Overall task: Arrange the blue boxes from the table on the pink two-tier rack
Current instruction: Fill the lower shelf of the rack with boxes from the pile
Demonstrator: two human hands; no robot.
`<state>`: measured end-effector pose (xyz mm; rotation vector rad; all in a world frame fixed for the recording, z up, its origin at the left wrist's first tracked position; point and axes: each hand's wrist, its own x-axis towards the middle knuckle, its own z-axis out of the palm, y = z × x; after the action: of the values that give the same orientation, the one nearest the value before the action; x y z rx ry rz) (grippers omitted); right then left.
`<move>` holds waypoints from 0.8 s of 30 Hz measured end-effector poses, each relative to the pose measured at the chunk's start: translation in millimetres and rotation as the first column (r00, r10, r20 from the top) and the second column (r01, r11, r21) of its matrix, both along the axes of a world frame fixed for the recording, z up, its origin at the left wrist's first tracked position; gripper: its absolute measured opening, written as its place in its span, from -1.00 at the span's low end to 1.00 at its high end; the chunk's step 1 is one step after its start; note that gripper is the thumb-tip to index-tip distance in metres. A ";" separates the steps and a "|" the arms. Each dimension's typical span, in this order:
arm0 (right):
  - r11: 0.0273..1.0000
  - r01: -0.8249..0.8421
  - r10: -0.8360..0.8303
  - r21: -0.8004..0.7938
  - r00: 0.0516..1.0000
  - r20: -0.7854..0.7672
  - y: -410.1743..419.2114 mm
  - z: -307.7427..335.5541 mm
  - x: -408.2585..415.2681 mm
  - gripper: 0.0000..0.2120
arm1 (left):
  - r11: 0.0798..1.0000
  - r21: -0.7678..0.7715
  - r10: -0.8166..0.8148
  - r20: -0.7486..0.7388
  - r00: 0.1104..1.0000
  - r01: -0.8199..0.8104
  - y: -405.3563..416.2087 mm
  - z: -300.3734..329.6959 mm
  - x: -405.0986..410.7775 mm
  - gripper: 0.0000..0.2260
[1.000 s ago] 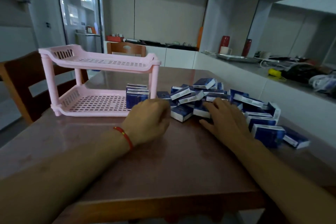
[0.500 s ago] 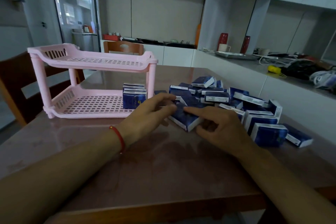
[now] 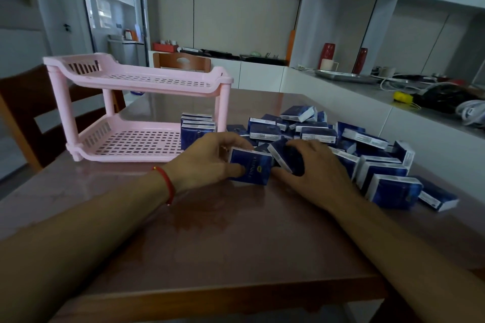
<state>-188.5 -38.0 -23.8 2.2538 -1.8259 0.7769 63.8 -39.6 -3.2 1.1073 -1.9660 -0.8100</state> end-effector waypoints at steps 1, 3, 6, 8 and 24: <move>0.999 -0.020 0.021 0.027 1.000 -0.016 -3.0 -1.4 1.8 -0.38 | 1.000 -0.009 -0.004 -0.001 1.000 0.004 0.0 -0.6 -0.2 -0.70; 0.999 -0.047 0.047 0.009 0.999 0.015 -4.0 -2.2 2.4 -0.49 | 0.999 -0.038 -0.007 0.003 1.000 0.008 -0.7 -1.8 0.5 -0.69; 0.977 -0.096 0.138 -0.190 0.964 0.226 8.6 3.7 -2.8 -0.73 | 0.997 -0.064 0.048 -0.005 0.999 -0.048 -3.6 -1.8 2.1 -0.68; 0.941 -0.203 0.297 -0.270 0.879 0.374 19.8 10.7 -8.7 -0.77 | 0.993 -0.088 0.077 0.019 0.997 -0.075 -4.6 -2.2 2.3 -0.67; 0.965 -0.247 0.260 -0.085 0.931 0.257 23.9 3.0 17.2 -0.56 | 0.990 -0.123 -0.045 0.139 0.989 0.063 0.9 -13.5 -10.5 -0.51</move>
<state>-171.4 -14.1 -20.8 2.4855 -1.6048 1.2096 53.3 -38.7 -16.7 1.0620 -2.1377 -0.6417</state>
